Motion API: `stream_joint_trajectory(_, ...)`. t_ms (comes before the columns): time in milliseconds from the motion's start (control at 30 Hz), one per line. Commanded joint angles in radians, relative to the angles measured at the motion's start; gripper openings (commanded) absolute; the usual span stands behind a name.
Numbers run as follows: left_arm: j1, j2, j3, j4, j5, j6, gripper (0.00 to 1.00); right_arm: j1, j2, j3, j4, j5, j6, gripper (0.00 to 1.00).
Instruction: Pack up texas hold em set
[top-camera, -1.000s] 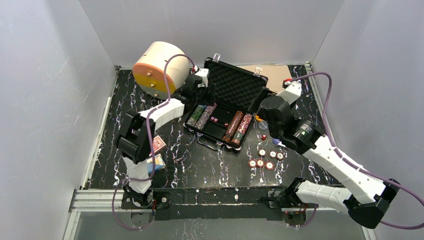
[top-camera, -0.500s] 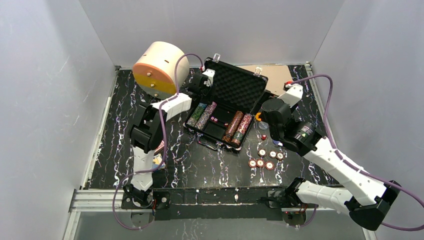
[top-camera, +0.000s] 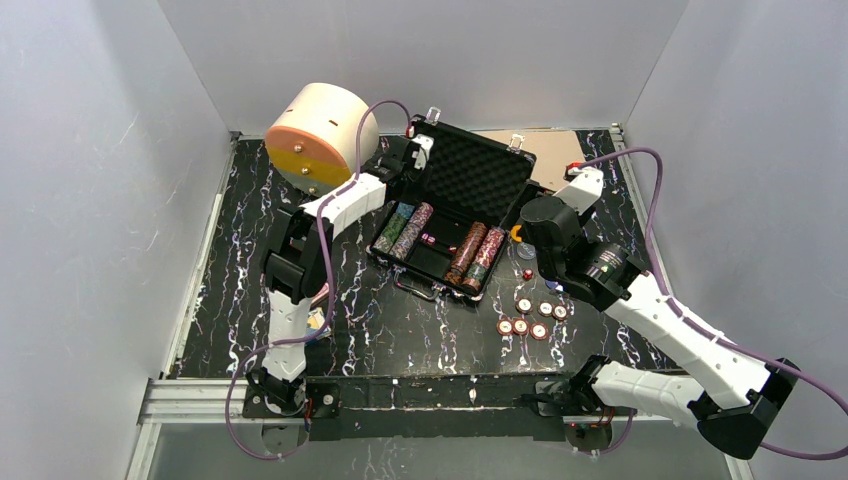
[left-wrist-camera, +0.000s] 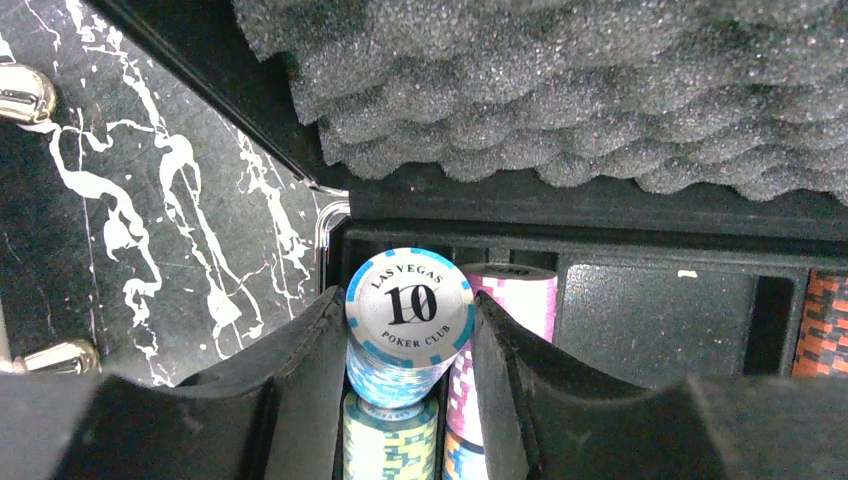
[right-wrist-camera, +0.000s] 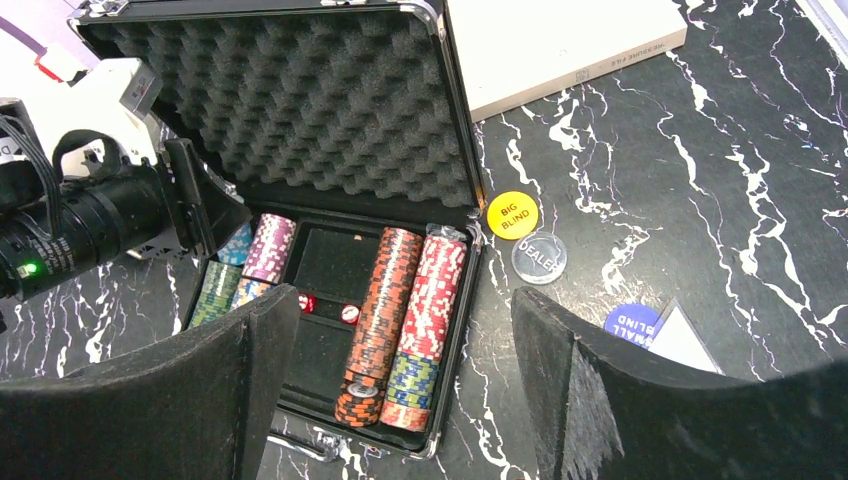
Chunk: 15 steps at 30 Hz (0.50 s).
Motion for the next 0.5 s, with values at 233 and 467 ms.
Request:
stream_joint_trajectory(233,-0.01,0.045,0.104,-0.214,-0.06,0.003,0.21,-0.007,0.007,0.015,0.033,0.011,-0.021,0.86)
stream_joint_trajectory(467,-0.013,0.051,0.111,-0.172,-0.092,-0.033,0.62,-0.007,0.006,0.014,0.033,-0.006,-0.029,0.86)
